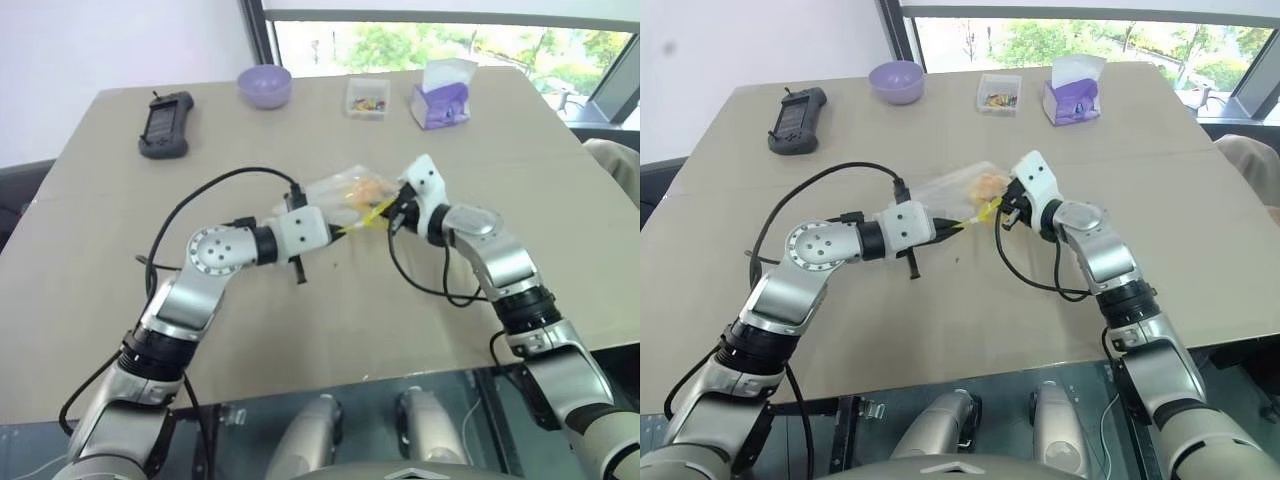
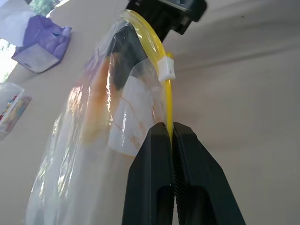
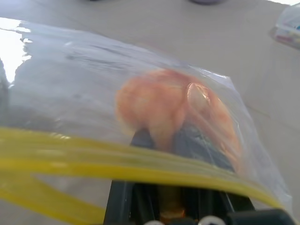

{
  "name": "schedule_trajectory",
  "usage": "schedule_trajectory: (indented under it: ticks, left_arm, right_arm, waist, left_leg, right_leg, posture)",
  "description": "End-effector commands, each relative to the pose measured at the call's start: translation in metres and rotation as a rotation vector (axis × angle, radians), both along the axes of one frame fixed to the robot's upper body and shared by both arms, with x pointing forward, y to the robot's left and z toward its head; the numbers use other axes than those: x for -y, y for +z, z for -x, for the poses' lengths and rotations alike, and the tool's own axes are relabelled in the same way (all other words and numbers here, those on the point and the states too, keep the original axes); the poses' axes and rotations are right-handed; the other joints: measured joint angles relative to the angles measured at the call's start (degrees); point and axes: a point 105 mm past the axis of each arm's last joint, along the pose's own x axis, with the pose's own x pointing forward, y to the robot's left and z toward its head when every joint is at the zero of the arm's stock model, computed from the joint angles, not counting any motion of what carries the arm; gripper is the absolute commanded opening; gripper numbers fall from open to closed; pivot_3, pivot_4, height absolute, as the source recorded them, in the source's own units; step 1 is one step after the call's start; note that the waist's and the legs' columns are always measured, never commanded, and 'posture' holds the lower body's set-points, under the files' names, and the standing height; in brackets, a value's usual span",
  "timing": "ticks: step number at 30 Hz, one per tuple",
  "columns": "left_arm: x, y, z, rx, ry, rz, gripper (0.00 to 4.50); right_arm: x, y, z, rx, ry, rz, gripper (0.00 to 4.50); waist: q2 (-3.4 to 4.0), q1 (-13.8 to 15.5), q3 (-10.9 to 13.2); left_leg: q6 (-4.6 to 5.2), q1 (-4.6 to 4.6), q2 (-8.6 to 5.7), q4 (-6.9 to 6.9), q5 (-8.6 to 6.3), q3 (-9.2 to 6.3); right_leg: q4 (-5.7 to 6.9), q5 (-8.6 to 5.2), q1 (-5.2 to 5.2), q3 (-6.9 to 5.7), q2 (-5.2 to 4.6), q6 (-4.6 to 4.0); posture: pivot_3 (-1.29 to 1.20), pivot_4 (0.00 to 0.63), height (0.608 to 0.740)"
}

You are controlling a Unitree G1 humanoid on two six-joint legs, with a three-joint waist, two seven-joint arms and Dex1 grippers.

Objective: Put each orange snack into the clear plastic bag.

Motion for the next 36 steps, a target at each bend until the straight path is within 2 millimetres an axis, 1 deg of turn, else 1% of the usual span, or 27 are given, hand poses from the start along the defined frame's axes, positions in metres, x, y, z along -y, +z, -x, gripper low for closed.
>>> schedule_trajectory:
  ticks: [1,3,6,7,9,11,15,18,21,24,28,32,34,36]
  left_arm:
    - [-0.001,0.006,0.002,0.044,-0.02,-0.009,0.0]
    - [-0.001,0.008,0.002,0.046,-0.012,0.015,0.0]
    - [-0.004,0.013,-0.001,0.029,0.033,0.077,0.0]
    - [-0.005,0.015,-0.002,0.019,0.054,0.107,0.0]
    - [-0.009,0.018,-0.007,0.007,0.101,0.144,0.0]
    - [-0.014,0.022,-0.014,-0.008,0.159,0.182,0.0]
    - [-0.026,0.026,-0.027,-0.027,0.261,0.222,0.0]
    - [-0.031,0.028,-0.033,-0.035,0.296,0.249,0.0]
    - [-0.032,0.029,-0.036,-0.043,0.305,0.268,0.0]
    - [-0.03,0.034,-0.037,-0.051,0.299,0.298,0.0]
    - [-0.03,0.039,-0.038,-0.056,0.294,0.317,0.0]
    - [-0.032,0.041,-0.039,-0.052,0.297,0.309,0.0]
    - [-0.033,0.041,-0.038,-0.052,0.296,0.308,0.0]
    - [-0.032,0.041,-0.038,-0.052,0.29,0.305,0.0]
  right_arm:
    - [-0.004,0.023,-0.006,-0.023,-0.026,-0.157,0.56]
    - [-0.007,0.02,-0.009,-0.033,-0.045,-0.173,0.56]
    - [-0.011,0.012,-0.008,0.006,-0.03,-0.098,0.56]
    - [-0.012,0.012,-0.009,0.014,-0.031,-0.093,1.17]
    - [-0.01,0.014,-0.01,0.056,-0.033,-0.051,1.87]
    - [-0.004,0.017,-0.011,0.116,-0.05,-0.003,2.76]
    - [0.007,0.024,-0.001,0.19,0.002,0.044,2.76]
    - [0.016,0.031,0.01,0.245,0.048,0.071,2.76]
    - [0.025,0.034,0.016,0.271,0.051,0.082,2.76]
    - [0.033,0.032,0.02,0.268,0.024,0.067,2.76]
    - [0.047,0.033,0.025,0.408,0.0,0.221,2.76]
    - [0.059,0.029,0.032,0.464,0.015,0.348,2.76]
    - [0.066,0.02,0.034,0.486,0.032,0.451,2.76]
    - [0.07,0.014,0.029,0.486,0.01,0.484,2.76]
  waist:
    - [0.0,0.1,0.0]
    - [0.0,0.1,0.0]
    - [0.0,0.2,0.0]
    - [0.0,0.2,0.0]
    - [0.01,0.1,0.0]
    - [0.0,0.1,0.0]
    - [0.0,0.2,0.0]
    - [0.0,0.2,0.0]
    - [0.0,0.1,0.0]
    - [0.0,0.2,0.0]
    - [-0.01,0.5,0.0]
    - [-0.01,0.5,0.0]
    - [-0.01,0.4,0.0]
    - [-0.02,0.4,0.0]
  left_leg:
    - [0.0,0.0,0.01,0.0,0.0,0.0]
    - [0.0,0.0,0.01,0.0,0.0,0.0]
    - [0.0,0.0,0.0,0.01,0.0,0.0]
    - [0.0,0.0,0.0,0.01,0.0,0.0]
    - [0.0,0.0,0.0,0.01,0.0,0.0]
    - [0.0,0.0,0.0,0.01,0.0,0.0]
    - [0.0,0.0,-0.01,0.03,0.0,0.0]
    - [0.0,-0.01,-0.01,0.03,0.0,0.0]
    - [0.0,-0.01,0.0,0.03,0.0,0.0]
    - [0.0,0.01,0.01,0.03,0.0,-0.01]
    - [0.0,-0.03,-0.01,0.06,0.0,-0.01]
    - [0.0,-0.02,-0.02,0.06,0.0,0.0]
    - [0.0,-0.02,-0.02,0.06,0.0,0.01]
    - [0.0,-0.02,-0.02,0.06,0.0,0.01]
  right_leg:
    - [0.0,0.0,0.0,0.0,0.01,0.0]
    - [0.0,0.01,0.0,-0.01,0.01,-0.01]
    - [-0.01,0.01,0.01,0.0,0.01,-0.02]
    - [-0.01,0.01,0.01,-0.01,0.0,-0.02]
    - [0.0,0.01,0.0,-0.02,0.01,-0.02]
    - [0.0,0.01,0.0,-0.03,0.01,-0.02]
    - [0.0,0.01,0.0,-0.03,0.01,-0.01]
    - [0.0,0.01,0.01,-0.04,0.01,-0.01]
    - [-0.01,0.01,0.01,-0.04,0.01,-0.01]
    - [0.01,0.01,0.01,-0.05,0.01,-0.01]
    - [-0.01,0.02,0.02,-0.05,-0.01,0.0]
    - [-0.02,0.02,0.03,-0.05,-0.01,0.01]
    - [-0.01,0.02,0.02,-0.04,0.0,0.01]
    - [-0.01,0.02,0.03,-0.04,0.0,0.01]
  posture:
    - [0.0,0.15,0.74]
    - [0.0,0.15,0.74]
    - [0.0,0.15,0.74]
    - [0.0,0.15,0.74]
    - [0.0,0.15,0.74]
    - [0.0,0.15,0.74]
    - [0.0,0.15,0.74]
    - [0.0,0.15,0.74]
    - [0.0,0.15,0.74]
    - [0.0,0.15,0.74]
    - [0.0,0.15,0.74]
    - [0.0,0.15,0.74]
    - [0.0,0.15,0.74]
    - [0.0,0.15,0.74]
